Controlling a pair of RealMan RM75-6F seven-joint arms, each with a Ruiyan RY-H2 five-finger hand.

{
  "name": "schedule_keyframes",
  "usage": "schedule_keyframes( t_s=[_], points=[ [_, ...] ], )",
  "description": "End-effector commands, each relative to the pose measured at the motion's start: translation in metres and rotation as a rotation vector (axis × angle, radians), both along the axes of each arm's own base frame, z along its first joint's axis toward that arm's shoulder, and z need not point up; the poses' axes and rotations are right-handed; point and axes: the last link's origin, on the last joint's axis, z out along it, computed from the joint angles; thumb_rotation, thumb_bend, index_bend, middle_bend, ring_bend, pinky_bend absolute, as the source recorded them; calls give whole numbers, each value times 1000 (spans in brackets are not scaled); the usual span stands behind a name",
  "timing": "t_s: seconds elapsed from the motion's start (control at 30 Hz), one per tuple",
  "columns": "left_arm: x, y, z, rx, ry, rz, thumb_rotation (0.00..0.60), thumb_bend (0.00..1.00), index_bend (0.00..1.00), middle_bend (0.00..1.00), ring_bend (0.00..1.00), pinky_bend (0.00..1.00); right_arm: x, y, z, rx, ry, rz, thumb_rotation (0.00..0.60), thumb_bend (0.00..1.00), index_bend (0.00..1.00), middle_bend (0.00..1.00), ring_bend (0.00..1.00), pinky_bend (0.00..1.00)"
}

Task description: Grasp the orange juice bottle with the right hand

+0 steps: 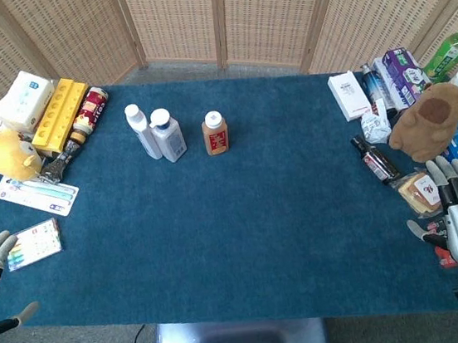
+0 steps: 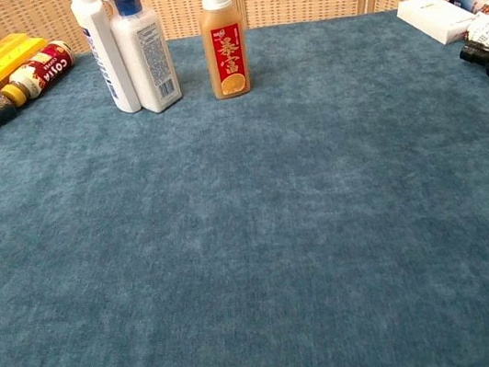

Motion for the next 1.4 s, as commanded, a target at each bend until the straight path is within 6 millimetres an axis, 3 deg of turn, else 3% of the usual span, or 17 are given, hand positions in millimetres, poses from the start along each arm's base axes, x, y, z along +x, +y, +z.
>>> schedule_keyframes(
  t_s=[0.03, 0.3, 0.5, 0.8, 1.13, 1.4],
  points=[
    [1, 0, 0, 0, -2, -3, 600, 0, 38, 0, 0, 0, -1, 0, -1, 6, -1, -4, 600, 0, 0, 0, 0, 0],
    [0, 0, 0, -2, -12, -7, 600, 0, 39, 0, 0, 0, -4, -4, -7, 71, -66, -27, 600, 0, 0, 0, 0, 0],
    [3, 0, 1, 9, -32, -27, 600, 0, 38, 0, 0, 0, -3, -27, -28, 178, -74, -33, 600, 0, 0, 0, 0, 0],
    [1, 4, 0, 20, -38, -22, 600, 0, 37, 0, 0, 0, 43, -79, -71, 330, -119, 45, 600, 0, 0, 0, 0, 0],
    [3, 4, -3, 8, -45, -35, 600, 0, 32, 0, 0, 0, 85, -152, -126, 425, -185, 51, 600, 0, 0, 0, 0, 0],
    [2, 5, -5, 3, -32, -32, 600, 0, 31, 0, 0, 0, 101, -203, -140, 443, -360, 1, 600, 0, 0, 0, 0, 0]
  ],
)
